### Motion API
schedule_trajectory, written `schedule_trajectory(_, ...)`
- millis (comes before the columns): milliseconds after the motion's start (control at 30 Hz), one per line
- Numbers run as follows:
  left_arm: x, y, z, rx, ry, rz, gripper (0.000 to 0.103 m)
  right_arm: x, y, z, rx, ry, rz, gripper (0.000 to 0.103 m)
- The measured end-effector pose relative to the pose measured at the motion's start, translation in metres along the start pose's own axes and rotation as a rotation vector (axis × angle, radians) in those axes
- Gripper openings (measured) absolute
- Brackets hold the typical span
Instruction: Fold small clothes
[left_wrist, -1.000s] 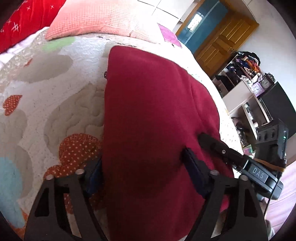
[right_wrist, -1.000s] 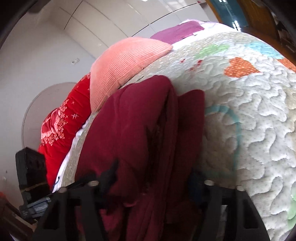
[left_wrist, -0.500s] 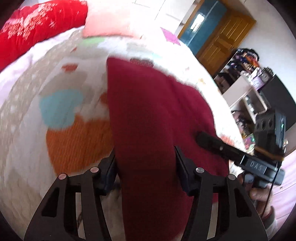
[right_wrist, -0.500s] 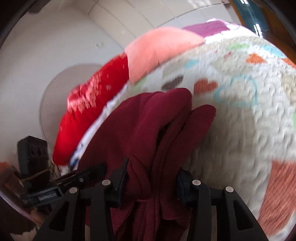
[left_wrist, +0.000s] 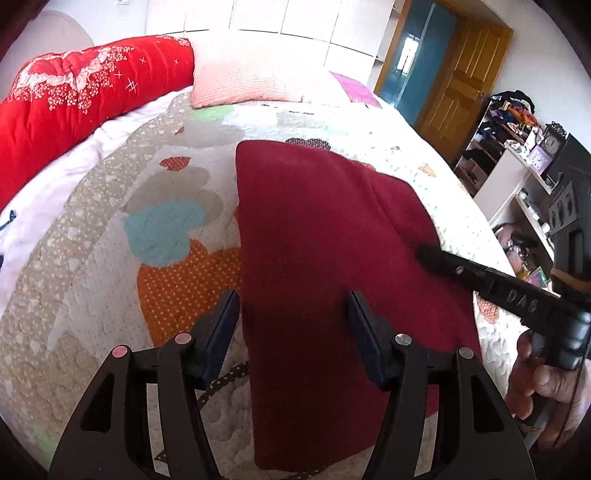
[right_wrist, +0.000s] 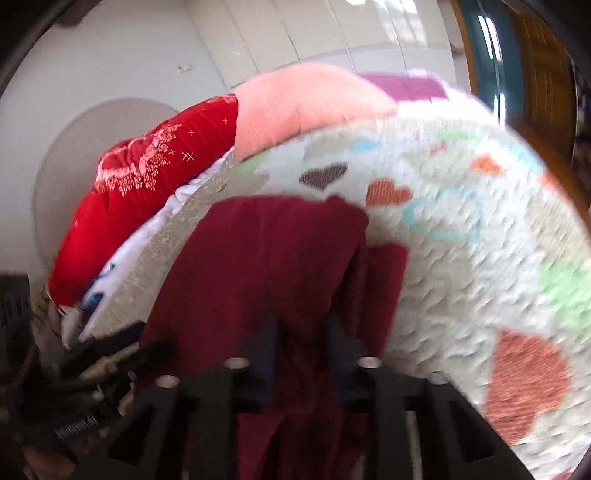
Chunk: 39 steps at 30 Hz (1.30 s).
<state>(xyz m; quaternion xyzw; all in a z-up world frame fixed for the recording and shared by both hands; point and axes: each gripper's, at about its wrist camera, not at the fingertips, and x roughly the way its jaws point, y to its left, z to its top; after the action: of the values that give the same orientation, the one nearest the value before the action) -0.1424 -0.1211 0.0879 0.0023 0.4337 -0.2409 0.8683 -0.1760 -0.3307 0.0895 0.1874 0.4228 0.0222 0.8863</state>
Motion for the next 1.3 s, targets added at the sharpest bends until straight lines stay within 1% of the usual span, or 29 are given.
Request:
schedule_trajectory(33,-0.001,0.000,-0.001,-0.001,-0.005,0.000,0.061,0.000,-0.004,0.000,0.018,-0.009,0.012,0.009)
schedule_trajectory(67,-0.002,0.000,-0.001,-0.001,-0.013,-0.001,0.062,-0.004,-0.004,0.000,0.012,-0.023,0.011,0.007)
schedule_trajectory(133,0.000,-0.003,-0.001,-0.004,-0.014,0.011,0.066,-0.014,-0.003,-0.001,-0.025,-0.045,-0.010,0.007)
schedule_trajectory(200,0.007,-0.004,-0.002,-0.003,-0.007,0.017,0.067,-0.010,-0.004,-0.003,-0.043,-0.035,-0.043,0.007)
schedule_trajectory(267,0.009,-0.006,-0.001,-0.021,0.000,0.013,0.067,0.001,-0.008,-0.007,-0.062,-0.027,-0.107,0.007)
schedule_trajectory(333,0.004,-0.008,-0.001,-0.015,-0.009,0.026,0.067,0.002,-0.014,-0.009,-0.037,-0.029,-0.090,0.007)
schedule_trajectory(400,-0.002,-0.010,-0.001,0.002,-0.025,0.049,0.067,-0.011,-0.016,-0.009,-0.008,-0.050,-0.078,0.008)
schedule_trajectory(433,-0.005,-0.010,-0.001,0.005,-0.032,0.059,0.067,-0.018,-0.016,-0.009,0.004,-0.065,-0.074,0.013)
schedule_trajectory(500,-0.010,-0.010,-0.001,-0.003,-0.048,0.067,0.067,-0.038,-0.010,-0.009,0.011,-0.102,-0.055,0.016)
schedule_trajectory(567,-0.014,-0.010,0.000,-0.009,-0.058,0.076,0.067,-0.053,0.005,-0.011,-0.042,-0.131,-0.026,0.018)
schedule_trajectory(700,-0.022,-0.012,-0.001,0.013,-0.074,0.125,0.067,-0.051,0.032,-0.014,-0.130,-0.116,0.026,0.020)
schedule_trajectory(733,-0.025,-0.012,-0.002,0.020,-0.079,0.133,0.067,-0.047,0.037,-0.016,-0.148,-0.112,0.011,0.020)
schedule_trajectory(800,-0.030,-0.011,-0.004,0.028,-0.092,0.149,0.067,-0.034,0.040,-0.019,-0.172,-0.103,-0.055,0.020)
schedule_trajectory(867,-0.035,-0.009,-0.005,0.029,-0.105,0.159,0.067,-0.014,0.030,-0.021,-0.153,-0.055,-0.132,0.020)
schedule_trajectory(900,-0.038,-0.008,-0.005,0.029,-0.113,0.165,0.067,-0.007,0.026,-0.022,-0.144,-0.034,-0.151,0.020)
schedule_trajectory(933,-0.041,-0.006,-0.005,0.029,-0.125,0.167,0.067,-0.003,0.020,-0.024,-0.130,-0.019,-0.150,0.020)
schedule_trajectory(1000,-0.045,-0.003,-0.005,0.018,-0.143,0.166,0.067,-0.009,0.018,-0.025,-0.108,-0.030,-0.127,0.021)
schedule_trajectory(1067,-0.046,-0.001,-0.004,-0.002,-0.144,0.151,0.067,-0.020,0.022,-0.025,-0.110,-0.041,-0.117,0.023)
schedule_trajectory(1133,-0.048,-0.001,-0.005,-0.008,-0.150,0.144,0.067,-0.036,0.031,-0.026,-0.137,-0.073,-0.118,0.027)
schedule_trajectory(1200,-0.050,-0.002,-0.006,-0.006,-0.153,0.149,0.067,-0.051,0.040,-0.030,-0.155,-0.100,-0.109,0.032)
schedule_trajectory(1267,-0.053,-0.004,-0.007,-0.005,-0.162,0.145,0.067,-0.064,0.050,-0.035,-0.175,-0.135,-0.110,0.040)
schedule_trajectory(1300,-0.055,-0.005,-0.007,-0.006,-0.166,0.147,0.067,-0.070,0.056,-0.037,-0.186,-0.150,-0.116,0.042)
